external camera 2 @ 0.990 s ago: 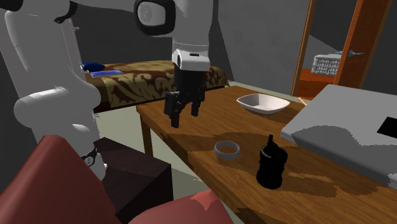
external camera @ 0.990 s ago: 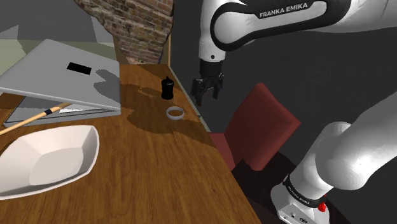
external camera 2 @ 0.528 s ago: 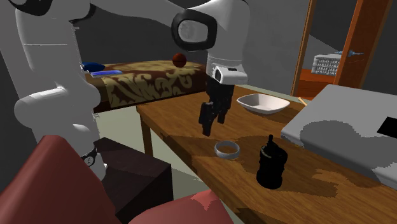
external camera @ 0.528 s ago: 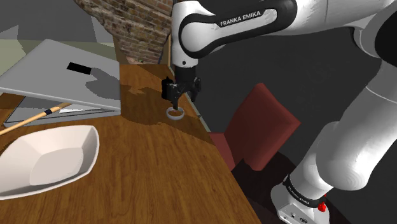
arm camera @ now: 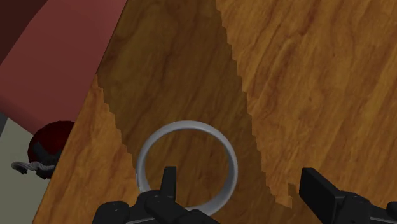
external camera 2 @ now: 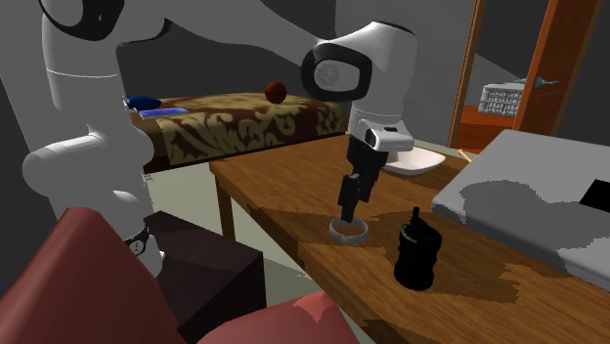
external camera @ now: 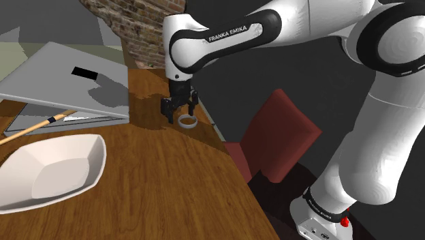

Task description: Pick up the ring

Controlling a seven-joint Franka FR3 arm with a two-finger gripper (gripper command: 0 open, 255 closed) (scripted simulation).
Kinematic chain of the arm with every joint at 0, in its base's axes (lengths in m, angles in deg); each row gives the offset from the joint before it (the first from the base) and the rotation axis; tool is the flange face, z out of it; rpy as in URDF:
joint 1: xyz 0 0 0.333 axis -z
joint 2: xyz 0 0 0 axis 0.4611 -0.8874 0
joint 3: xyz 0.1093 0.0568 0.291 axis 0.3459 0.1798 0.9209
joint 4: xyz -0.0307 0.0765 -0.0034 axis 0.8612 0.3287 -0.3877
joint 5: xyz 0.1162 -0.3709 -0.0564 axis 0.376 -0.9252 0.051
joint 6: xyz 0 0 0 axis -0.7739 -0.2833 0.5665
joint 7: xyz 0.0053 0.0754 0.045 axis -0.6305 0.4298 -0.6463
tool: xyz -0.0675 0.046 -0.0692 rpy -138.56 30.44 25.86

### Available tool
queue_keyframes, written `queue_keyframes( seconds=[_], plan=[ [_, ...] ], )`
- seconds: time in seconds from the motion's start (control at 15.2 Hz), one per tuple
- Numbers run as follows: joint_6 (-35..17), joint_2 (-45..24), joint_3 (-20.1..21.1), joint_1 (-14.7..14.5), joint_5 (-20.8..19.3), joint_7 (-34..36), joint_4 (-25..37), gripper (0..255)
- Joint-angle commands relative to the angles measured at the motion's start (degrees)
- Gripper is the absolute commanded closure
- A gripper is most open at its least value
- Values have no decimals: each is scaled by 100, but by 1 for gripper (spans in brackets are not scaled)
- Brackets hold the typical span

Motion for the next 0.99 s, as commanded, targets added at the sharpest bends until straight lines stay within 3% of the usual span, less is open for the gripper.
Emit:
queue_keyframes(
  seconds=[0.0,0.33,0.4,0.92],
  plan=[
    [-130,-98,-1,-10,-21,12,-32,0],
    [-309,-171,-6,-15,-37,15,-139,0],
    [-309,-178,-6,-15,-38,16,-132,255],
    [-300,-196,-5,-19,-42,21,-105,255]
  ],
)
